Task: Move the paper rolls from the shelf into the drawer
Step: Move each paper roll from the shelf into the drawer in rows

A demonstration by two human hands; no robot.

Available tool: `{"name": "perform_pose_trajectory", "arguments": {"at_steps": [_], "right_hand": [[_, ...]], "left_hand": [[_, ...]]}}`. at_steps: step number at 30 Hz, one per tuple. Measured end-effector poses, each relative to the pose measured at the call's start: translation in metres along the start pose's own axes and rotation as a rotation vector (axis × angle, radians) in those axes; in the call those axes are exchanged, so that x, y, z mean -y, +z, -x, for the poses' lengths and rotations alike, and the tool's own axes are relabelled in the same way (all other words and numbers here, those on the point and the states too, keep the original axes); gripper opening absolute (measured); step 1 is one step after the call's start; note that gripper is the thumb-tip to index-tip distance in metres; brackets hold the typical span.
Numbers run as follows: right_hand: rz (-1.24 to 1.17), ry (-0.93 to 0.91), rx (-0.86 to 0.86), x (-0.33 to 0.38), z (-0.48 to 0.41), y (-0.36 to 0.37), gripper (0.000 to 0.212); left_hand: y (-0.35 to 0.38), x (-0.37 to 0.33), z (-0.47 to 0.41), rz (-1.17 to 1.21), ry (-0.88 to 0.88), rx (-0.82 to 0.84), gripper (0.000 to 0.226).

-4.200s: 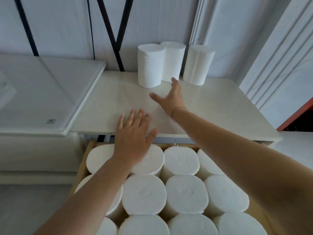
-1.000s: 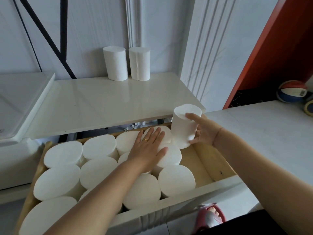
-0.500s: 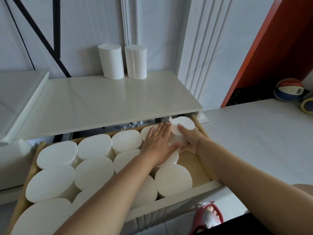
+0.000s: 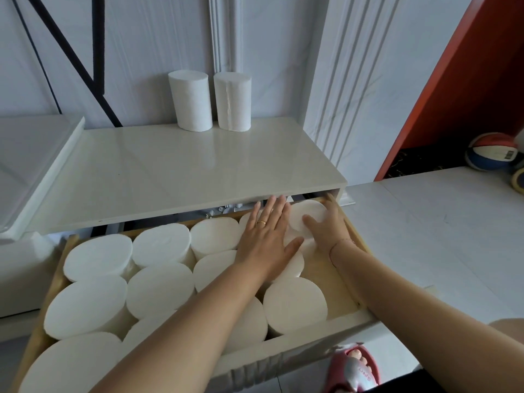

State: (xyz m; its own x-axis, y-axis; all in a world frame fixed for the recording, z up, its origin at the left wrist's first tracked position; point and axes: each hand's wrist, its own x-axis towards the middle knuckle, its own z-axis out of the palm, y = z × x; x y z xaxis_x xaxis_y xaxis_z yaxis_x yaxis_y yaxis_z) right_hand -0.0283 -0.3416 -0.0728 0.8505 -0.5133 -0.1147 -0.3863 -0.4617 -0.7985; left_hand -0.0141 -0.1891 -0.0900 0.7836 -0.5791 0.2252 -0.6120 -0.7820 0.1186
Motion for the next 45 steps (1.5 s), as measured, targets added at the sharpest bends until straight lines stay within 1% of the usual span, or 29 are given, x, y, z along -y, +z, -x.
{"name": "perform_pose_trajectory", "arguments": {"at_steps": [2,3,4,6,8,11,13,16,20,23,27,33,37,43,45], "right_hand": [[0.025,-0.221,-0.088,0.011,0.008,0.001,0.059],[0.021,-0.297,-0.12,0.018,0.01,0.003,0.056],[0.011,-0.352,-0.139,0.025,0.009,0.005,0.054],[-0.027,-0.4,-0.139,0.044,0.002,0.012,0.052],[-0.075,-0.405,-0.107,0.063,-0.013,0.02,0.056],[-0.075,-0.4,-0.059,0.091,-0.045,0.036,0.068],[-0.075,-0.384,-0.031,0.11,-0.069,0.047,0.076],[-0.087,-0.358,0.007,0.136,-0.105,0.065,0.088],[-0.117,-0.363,0.023,0.162,-0.15,0.089,0.101],[-0.162,-0.354,0.038,0.174,-0.177,0.107,0.107],[-0.251,-0.299,0.042,0.183,-0.207,0.124,0.111],[-0.408,-0.237,0.09,0.2,-0.235,0.134,0.109],[-0.41,-0.244,0.1,0.203,-0.238,0.139,0.108],[-0.386,-0.267,0.079,0.204,-0.23,0.141,0.075],[-0.348,-0.286,0.078,0.2,-0.223,0.136,0.07]], "left_hand": [[-0.004,0.008,0.001,-0.048,-0.011,-0.056,0.072],[-0.005,0.014,0.0,-0.066,-0.032,-0.063,0.071],[-0.007,0.022,-0.001,-0.08,-0.059,-0.062,0.071],[-0.009,0.038,-0.003,-0.091,-0.109,-0.05,0.07],[-0.009,0.051,-0.004,-0.101,-0.134,-0.047,0.069],[-0.01,0.062,-0.004,-0.113,-0.138,-0.066,0.07],[-0.015,0.066,-0.007,-0.099,-0.142,-0.114,0.071],[-0.022,0.071,-0.012,-0.077,-0.204,-0.188,0.069],[-0.021,0.074,-0.015,-0.075,-0.251,-0.209,0.067],[-0.018,0.075,-0.015,-0.064,-0.243,-0.216,0.064],[-0.015,0.076,-0.016,-0.052,-0.257,-0.231,0.061],[-0.013,0.076,-0.015,-0.064,-0.273,-0.226,0.061],[-0.012,0.076,-0.014,-0.061,-0.276,-0.217,0.062],[-0.012,0.077,-0.014,-0.056,-0.275,-0.217,0.061],[-0.012,0.077,-0.015,-0.05,-0.275,-0.21,0.062]]}}
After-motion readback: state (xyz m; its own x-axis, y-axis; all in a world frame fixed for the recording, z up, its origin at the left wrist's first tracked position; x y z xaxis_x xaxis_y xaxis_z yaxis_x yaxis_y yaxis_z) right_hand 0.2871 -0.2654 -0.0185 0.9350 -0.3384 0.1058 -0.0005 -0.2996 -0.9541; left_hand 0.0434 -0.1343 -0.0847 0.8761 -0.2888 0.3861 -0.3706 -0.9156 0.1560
